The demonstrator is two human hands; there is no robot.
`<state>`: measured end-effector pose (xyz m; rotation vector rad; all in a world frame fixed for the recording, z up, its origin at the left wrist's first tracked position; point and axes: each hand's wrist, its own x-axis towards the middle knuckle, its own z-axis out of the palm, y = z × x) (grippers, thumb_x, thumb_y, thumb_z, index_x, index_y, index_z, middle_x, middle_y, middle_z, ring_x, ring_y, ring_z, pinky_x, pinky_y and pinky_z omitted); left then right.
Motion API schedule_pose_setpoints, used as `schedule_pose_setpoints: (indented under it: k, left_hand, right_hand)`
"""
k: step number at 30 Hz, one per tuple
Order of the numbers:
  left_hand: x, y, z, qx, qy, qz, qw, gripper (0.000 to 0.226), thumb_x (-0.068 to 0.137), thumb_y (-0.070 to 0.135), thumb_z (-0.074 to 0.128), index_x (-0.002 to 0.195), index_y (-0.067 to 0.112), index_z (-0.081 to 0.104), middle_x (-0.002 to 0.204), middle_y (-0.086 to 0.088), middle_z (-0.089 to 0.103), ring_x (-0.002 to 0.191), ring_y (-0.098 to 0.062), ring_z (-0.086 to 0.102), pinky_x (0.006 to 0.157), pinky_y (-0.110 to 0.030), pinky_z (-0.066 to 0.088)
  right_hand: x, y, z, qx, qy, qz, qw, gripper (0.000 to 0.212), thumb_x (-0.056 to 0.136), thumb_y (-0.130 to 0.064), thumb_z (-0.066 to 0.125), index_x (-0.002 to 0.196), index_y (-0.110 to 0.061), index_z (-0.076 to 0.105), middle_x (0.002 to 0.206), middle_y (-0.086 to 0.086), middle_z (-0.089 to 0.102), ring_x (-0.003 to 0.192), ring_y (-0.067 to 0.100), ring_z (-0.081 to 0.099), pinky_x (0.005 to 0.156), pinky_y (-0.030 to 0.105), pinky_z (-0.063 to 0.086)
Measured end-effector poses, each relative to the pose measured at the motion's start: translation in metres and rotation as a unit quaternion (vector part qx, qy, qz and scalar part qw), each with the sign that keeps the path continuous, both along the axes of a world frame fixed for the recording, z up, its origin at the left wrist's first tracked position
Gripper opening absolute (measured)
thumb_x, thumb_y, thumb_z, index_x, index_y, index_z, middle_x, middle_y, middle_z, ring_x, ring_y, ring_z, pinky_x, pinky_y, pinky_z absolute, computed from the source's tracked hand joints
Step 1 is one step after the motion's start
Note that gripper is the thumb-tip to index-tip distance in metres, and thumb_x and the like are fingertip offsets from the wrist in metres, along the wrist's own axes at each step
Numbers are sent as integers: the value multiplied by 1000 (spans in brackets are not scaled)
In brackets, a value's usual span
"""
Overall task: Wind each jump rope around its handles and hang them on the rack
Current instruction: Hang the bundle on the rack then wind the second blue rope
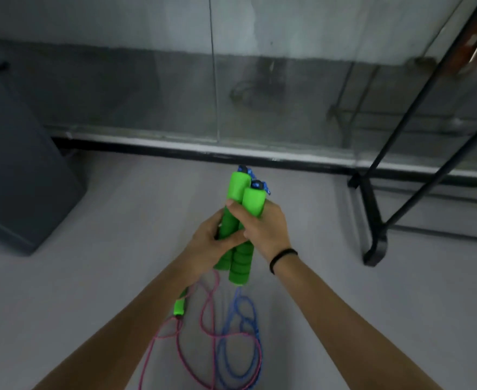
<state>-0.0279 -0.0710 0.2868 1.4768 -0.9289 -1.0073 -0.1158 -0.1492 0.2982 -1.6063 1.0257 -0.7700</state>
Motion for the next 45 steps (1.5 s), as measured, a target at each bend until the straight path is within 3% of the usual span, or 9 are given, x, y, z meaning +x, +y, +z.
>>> schedule_pose_setpoints:
  k: [12,19,21,23,28,32,35,40,45]
  left_hand:
    - [-18,27,397,-36,56,-38,997,58,68,-21,67,115,8,53,84,-11,71,70,-23,69,61,-31,57]
    - [-12,48,582,-48,35,-95,994,51,68,-9,73,114,4,55,90,-18,70,73,-26,69,62,-35,56]
    - [-11,46,618,-63,35,-90,993,52,67,-9,72,115,0,54,95,-20,68,80,-30,69,63,-38,58]
    - [-10,44,647,-81,36,-96,991,49,66,-5,71,112,-1,55,96,-21,69,81,-30,68,63,-36,58]
    - [-3,44,692,-89,-13,-102,991,40,63,-1,75,102,1,64,95,-18,71,74,-25,68,66,-31,55]
    - [10,49,707,-76,-52,-90,992,31,66,-8,75,94,3,70,94,-14,72,76,-21,69,69,-29,55]
    - [27,52,706,-71,-77,-45,993,32,66,-8,76,95,3,69,94,-14,72,80,-22,68,74,-30,56]
    - [39,53,691,-32,-276,-9,961,29,68,1,78,92,14,65,84,1,65,79,-11,59,74,-23,48]
    - [29,71,682,77,-525,-81,843,35,78,21,71,109,11,60,108,-15,66,99,-25,62,79,-36,49]
  right_hand:
    - [-19,8,403,30,-26,37,999,49,78,-61,55,74,-15,68,70,-1,67,74,19,64,76,38,50]
    - [-41,-9,554,47,-128,43,990,70,78,-75,34,118,-22,58,129,2,56,116,17,52,104,34,38]
    - [-28,-5,575,137,-195,97,966,75,74,-76,35,109,-18,67,113,13,67,97,26,64,79,36,55]
    - [-21,-3,591,154,-266,130,943,69,81,-67,30,86,-14,74,77,17,67,55,24,60,43,23,47]
    - [-13,9,617,81,-291,133,944,51,96,-41,33,63,-10,57,44,-1,48,37,11,43,38,20,36]
    - [-12,19,602,-1,-182,135,974,44,97,-35,34,63,-13,52,42,-9,37,38,5,32,45,21,27]
    - [-20,31,595,-146,25,140,979,41,97,-40,31,68,-21,54,54,-10,51,54,6,49,60,28,40]
    - [-27,60,643,-322,316,284,846,34,99,-33,30,98,-10,55,109,16,62,99,26,59,74,27,39]
    - [-27,71,704,-431,399,377,716,30,95,-29,40,95,-8,61,98,12,65,81,18,56,70,26,41]
